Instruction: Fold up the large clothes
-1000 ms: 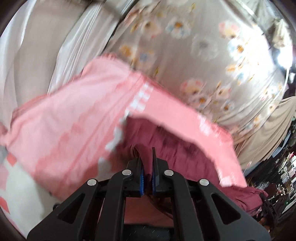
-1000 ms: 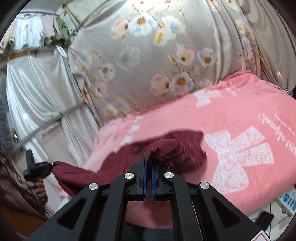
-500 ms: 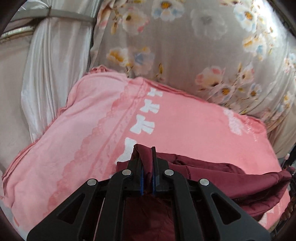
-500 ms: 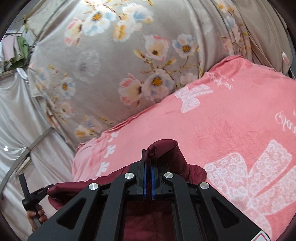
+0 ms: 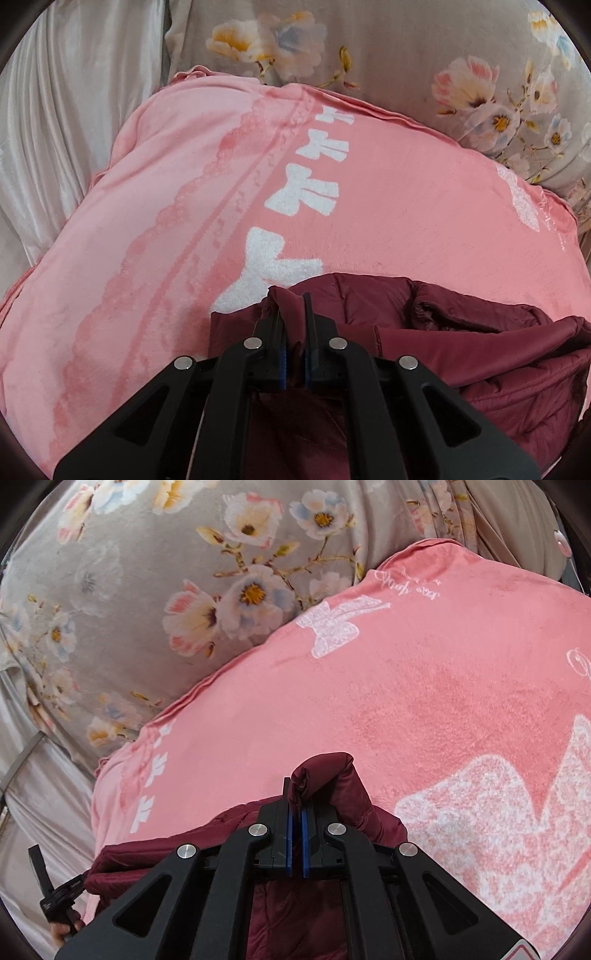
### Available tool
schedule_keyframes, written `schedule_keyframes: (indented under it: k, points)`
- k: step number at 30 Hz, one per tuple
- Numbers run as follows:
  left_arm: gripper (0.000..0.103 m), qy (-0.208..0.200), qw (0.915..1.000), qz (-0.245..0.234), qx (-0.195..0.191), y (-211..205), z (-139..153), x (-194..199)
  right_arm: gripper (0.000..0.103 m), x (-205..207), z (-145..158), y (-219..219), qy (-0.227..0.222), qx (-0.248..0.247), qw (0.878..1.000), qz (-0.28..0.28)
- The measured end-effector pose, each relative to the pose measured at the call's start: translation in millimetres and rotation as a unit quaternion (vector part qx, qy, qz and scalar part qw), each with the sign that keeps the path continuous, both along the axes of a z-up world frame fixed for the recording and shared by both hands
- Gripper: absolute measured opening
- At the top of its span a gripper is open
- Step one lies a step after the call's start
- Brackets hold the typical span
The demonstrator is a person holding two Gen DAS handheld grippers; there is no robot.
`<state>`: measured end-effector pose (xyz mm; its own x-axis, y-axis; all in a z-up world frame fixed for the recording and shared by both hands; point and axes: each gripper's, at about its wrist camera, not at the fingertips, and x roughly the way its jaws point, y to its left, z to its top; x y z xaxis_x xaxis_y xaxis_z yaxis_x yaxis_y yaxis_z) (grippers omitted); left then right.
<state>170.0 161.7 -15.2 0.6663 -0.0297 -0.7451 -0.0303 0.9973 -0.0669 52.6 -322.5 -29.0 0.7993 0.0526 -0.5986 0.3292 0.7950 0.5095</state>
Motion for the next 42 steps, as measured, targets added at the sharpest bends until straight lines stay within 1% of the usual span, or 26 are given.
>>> schedule_keyframes:
  k: [4,10,14,18,19,20,22,23,24,25,26,27,28,29,30,31,32,34,35,37,39,42]
  points:
    - [0.005,0.009,0.9999,0.004,-0.003,-0.5,-15.8,8.0,0.003,7.0,-20.1,-1.3,0.017,0.003,1.0,-0.002]
    - [0.006,0.014,0.9999,0.003,-0.005,-2.3,-36.0,15.5,0.003,11.6,-37.7,2.9,0.034,-0.006,0.999,0.0]
    - [0.007,0.013,0.9999,0.002,-0.008,-3.6,-45.6,18.3,0.002,14.2,-45.7,2.3,0.041,0.003,0.999,-0.001]
    - [0.008,0.004,0.9998,0.001,-0.021,-1.7,-52.1,20.2,0.002,15.6,-47.9,2.4,0.041,0.008,0.999,0.001]
    - [0.008,0.003,0.9996,0.001,-0.027,-0.2,-52.4,20.6,0.003,14.0,-47.4,0.6,0.037,0.014,0.999,0.002]
    - [0.009,0.003,0.9994,0.0,-0.034,1.7,-51.8,21.3,0.007,11.9,-45.0,-1.1,0.028,0.022,0.999,0.006]
    - [0.012,-0.001,0.9991,0.0,-0.043,6.9,-45.0,19.2,0.012,4.6,-34.4,-4.1,0.014,0.028,0.999,0.007]
    - [0.015,-0.007,0.9992,0.0,-0.04,8.3,-37.8,15.7,0.018,-1.9,-24.9,-5.2,0.002,0.026,1.0,0.006]
    - [0.021,-0.016,0.9992,-0.001,-0.037,9.2,-29.7,11.7,0.023,-9.7,-13.9,-5.5,-0.013,0.023,1.0,0.004]
    - [0.029,-0.039,0.999,0.003,-0.022,11.3,-12.8,2.6,0.028,-21.0,1.9,-4.7,-0.033,0.012,0.999,-0.004]
    - [0.053,-0.074,0.9972,0.015,-0.003,13.5,5.5,-8.9,0.034,-28.8,13.9,-3.0,-0.046,0.0,0.999,-0.01]
    - [0.066,-0.113,0.9933,0.021,0.007,15.8,25.0,-21.0,0.034,-35.2,24.7,0.2,-0.059,-0.012,0.998,-0.01]
    - [0.066,-0.135,0.9905,0.023,0.012,16.6,40.1,-28.5,0.035,-40.7,36.3,5.0,-0.072,-0.022,0.997,-0.006]
    - [0.065,-0.148,0.9887,0.019,0.016,15.6,56.0,-34.6,0.035,-45.1,47.5,13.3,-0.084,-0.031,0.996,0.001]
    - [0.06,-0.152,0.9882,0.012,0.012,13.9,66.4,-38.0,0.034,-46.8,57.1,25.4,-0.093,-0.038,0.995,0.015]
    - [0.054,-0.154,0.9881,-0.004,-0.004,9.0,78.6,-42.5,0.034,-43.5,63.8,40.8,-0.095,-0.044,0.994,0.037]
    - [0.048,-0.152,0.9879,-0.025,-0.018,-0.9,87.5,-46.3,0.031,-38.7,67.1,54.8,-0.09,-0.05,0.993,0.058]
    - [0.045,-0.141,0.9871,-0.071,-0.03,-28.1,90.9,-50.2,0.024,-21.8,66.9,95.1,-0.074,-0.081,0.987,0.114]
    - [0.042,-0.129,0.9865,-0.095,-0.037,-44.6,87.1,-49.9,0.019,-15.5,65.2,111.5,-0.066,-0.098,0.984,0.134]
    - [0.039,-0.101,0.9855,-0.132,-0.034,-78.1,69.3,-47.2,0.015,1.5,55.3,151.6,-0.038,-0.15,0.972,0.174]
    - [0.034,-0.075,0.9849,-0.155,-0.02,-105.5,46.2,-43.3,0.01,16.5,43.5,173.1,-0.014,-0.165,0.965,0.201]
    - [0.033,-0.026,0.9851,-0.17,-0.002,-135.0,5.7,-32.5,0.009,37.7,22.9,189.9,0.026,-0.179,0.958,0.224]
